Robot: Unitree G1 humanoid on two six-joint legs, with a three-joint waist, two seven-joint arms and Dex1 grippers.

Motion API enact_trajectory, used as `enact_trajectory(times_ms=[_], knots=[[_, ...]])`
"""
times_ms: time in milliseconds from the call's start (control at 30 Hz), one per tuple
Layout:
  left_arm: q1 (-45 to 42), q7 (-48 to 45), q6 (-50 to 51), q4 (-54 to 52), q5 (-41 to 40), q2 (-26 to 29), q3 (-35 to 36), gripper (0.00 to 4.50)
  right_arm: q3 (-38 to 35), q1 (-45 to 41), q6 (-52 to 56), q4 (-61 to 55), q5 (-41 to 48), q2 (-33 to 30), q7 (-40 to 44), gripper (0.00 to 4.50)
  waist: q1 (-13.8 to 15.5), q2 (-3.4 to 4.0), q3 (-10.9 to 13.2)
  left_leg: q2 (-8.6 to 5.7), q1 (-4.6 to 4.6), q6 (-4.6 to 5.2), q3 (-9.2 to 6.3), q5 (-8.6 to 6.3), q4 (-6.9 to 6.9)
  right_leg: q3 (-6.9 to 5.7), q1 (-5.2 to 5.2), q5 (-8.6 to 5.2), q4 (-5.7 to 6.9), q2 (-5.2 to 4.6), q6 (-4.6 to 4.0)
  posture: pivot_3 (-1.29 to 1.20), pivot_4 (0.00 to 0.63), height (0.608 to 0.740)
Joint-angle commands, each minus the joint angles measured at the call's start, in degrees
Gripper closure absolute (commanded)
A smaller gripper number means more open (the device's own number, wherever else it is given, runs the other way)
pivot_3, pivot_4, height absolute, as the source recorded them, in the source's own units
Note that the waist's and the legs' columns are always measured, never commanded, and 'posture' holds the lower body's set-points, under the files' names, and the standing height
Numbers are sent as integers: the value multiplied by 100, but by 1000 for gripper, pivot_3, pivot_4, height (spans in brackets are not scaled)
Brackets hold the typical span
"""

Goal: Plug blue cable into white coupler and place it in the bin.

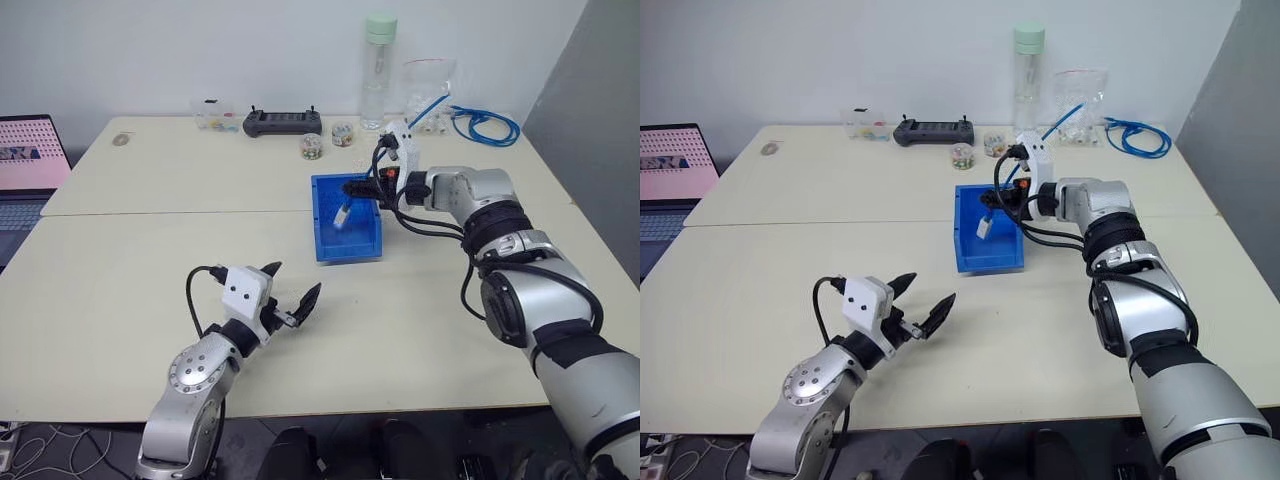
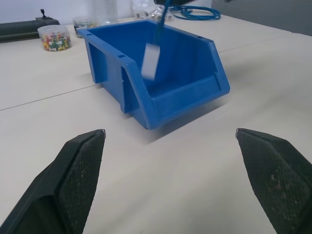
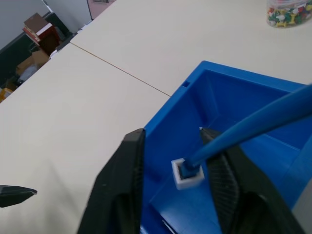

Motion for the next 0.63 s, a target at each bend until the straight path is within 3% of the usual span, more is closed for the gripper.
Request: enact_trajectory(times_ms=[33, 233, 333, 433, 500, 633], knots=[[-109, 42, -141, -177, 2, 36, -41, 0, -118, -312, -248, 107, -142, -31, 113, 1512, -1, 0, 0, 0, 0, 0, 0, 0, 0, 0, 0, 0, 0, 0, 0, 0, 150, 740], [-338, 89, -70, 7, -55, 39, 13, 0, -141, -318, -371, 91, -316, -194, 67, 171, -6, 0, 0, 0, 0, 0, 0, 0, 0, -1, 0, 0, 0, 1, 0, 0, 150, 740], [-455, 234, 74, 135, -25, -14, -1, 0, 103, 12, -323, -519, -508, -641, 494, 61, 21, 1, 1, -1, -2, 0, -2, 0, 0, -2, 0, 0, -2, 1, 0, 0, 150, 740], [-498, 506, 278, 139, 6, -99, 65, 0, 338, 782, -132, -1806, -576, -1047, 875, 61, 47, 0, 0, -3, -12, 0, -7, 0, 4, -6, 1, 0, -9, -1, 1, 0, 150, 740], [-492, 669, 321, 185, 82, -96, 136, 0, 517, 1798, -450, -3217, -716, -1422, 907, 61, 53, -2, -1, -2, -16, 0, -6, 0, 5, -4, 0, 0, -12, -2, 1, 0, 150, 740], [-398, 870, 270, 346, -4, -175, 392, 0, 100, 3890, -299, -5616, -461, -1470, 202, 61, 62, -3, -2, 4, -23, -1, -21, -1, 0, -16, -2, -2, -11, -1, 2, 0, 150, 740]])
